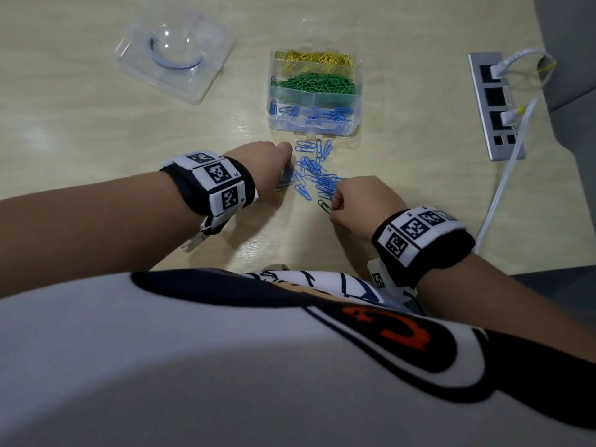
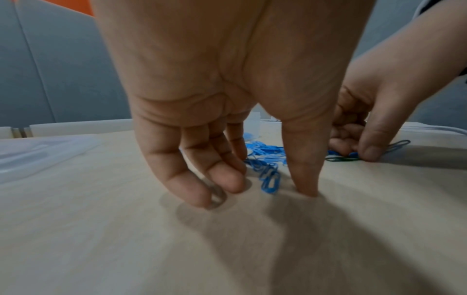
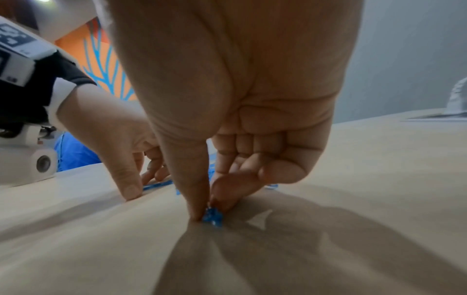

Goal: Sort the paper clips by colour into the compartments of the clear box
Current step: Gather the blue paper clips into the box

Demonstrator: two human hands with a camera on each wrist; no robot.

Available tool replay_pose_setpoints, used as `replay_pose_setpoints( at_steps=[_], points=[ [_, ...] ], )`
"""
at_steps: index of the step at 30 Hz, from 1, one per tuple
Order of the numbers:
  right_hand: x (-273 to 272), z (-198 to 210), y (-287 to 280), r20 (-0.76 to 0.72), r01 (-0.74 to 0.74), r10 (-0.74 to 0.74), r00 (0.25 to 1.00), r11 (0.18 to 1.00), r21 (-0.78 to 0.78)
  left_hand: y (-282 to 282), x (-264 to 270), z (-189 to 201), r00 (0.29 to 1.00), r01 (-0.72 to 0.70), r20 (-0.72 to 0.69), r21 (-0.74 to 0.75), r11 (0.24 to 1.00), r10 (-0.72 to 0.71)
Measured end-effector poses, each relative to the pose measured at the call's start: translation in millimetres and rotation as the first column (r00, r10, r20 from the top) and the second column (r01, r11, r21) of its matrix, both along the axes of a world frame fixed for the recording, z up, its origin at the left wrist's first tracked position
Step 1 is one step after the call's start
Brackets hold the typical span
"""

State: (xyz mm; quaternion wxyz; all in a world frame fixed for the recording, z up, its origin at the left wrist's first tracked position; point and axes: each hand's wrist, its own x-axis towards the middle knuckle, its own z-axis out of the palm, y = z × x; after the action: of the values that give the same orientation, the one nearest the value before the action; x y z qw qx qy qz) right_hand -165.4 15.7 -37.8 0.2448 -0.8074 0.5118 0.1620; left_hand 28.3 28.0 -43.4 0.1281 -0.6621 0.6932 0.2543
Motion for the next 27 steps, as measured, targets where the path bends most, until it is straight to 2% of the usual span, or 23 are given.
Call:
replay_pose_setpoints(
  at_steps=[3, 7, 9, 12, 19, 21, 24, 25, 27],
  points=[
    [-5.1, 0.2, -4.3, -0.01, 0.014, -0.014, 1.0, 1.0, -0.024, -1.7, 0.9, 0.7, 1.0, -0.023, -0.008, -0.011, 1.0, 0.022],
    [-12.5, -3.6, -14.5, 0.048, 0.138, -0.135, 0.99, 0.988, -0.067, -7.1, 0.6, 1.3, 0.998, -0.049, -0.035, -0.016, 0.999, 0.048],
    [-13.8, -5.9, -20.5, 0.036, 0.144, -0.14, 0.989, 0.984, -0.105, -9.9, -1.7, 1.1, 0.997, -0.044, -0.061, -0.008, 0.999, 0.043],
    [-11.0, -7.1, -23.3, 0.039, 0.155, -0.153, 0.987, 0.987, -0.039, -11.9, -6.8, -0.1, 0.996, -0.04, -0.08, -0.028, 0.999, 0.038],
    [7.9, -6.1, -29.6, 0.171, 0.098, -0.084, 0.982, 0.993, -0.07, -17.1, -17.4, 4.9, 0.995, -0.004, -0.103, -0.092, 0.996, -0.006],
    [7.3, -2.7, -34.9, 0.209, 0.161, -0.142, 0.968, 0.984, -0.076, -17.5, -14.9, 6.3, 0.996, -0.002, -0.09, -0.056, 0.998, -0.003],
    [3.3, -1.0, -36.3, 0.111, 0.235, -0.229, 0.967, 0.971, -0.043, -14.1, -10.6, 6.8, 0.999, -0.019, -0.044, 0.01, 1.0, 0.019],
    [3.1, -1.7, -34.7, 0.067, 0.229, -0.227, 0.972, 0.973, -0.028, -12.9, -11.1, 6.2, 0.999, -0.027, -0.027, 0.027, 0.999, 0.028],
    [6.4, -3.0, -30.9, 0.089, 0.188, -0.186, 0.979, 0.982, -0.015, -12.7, -14.9, 3.5, 0.999, -0.034, -0.021, 0.036, 0.999, 0.035]
  ],
)
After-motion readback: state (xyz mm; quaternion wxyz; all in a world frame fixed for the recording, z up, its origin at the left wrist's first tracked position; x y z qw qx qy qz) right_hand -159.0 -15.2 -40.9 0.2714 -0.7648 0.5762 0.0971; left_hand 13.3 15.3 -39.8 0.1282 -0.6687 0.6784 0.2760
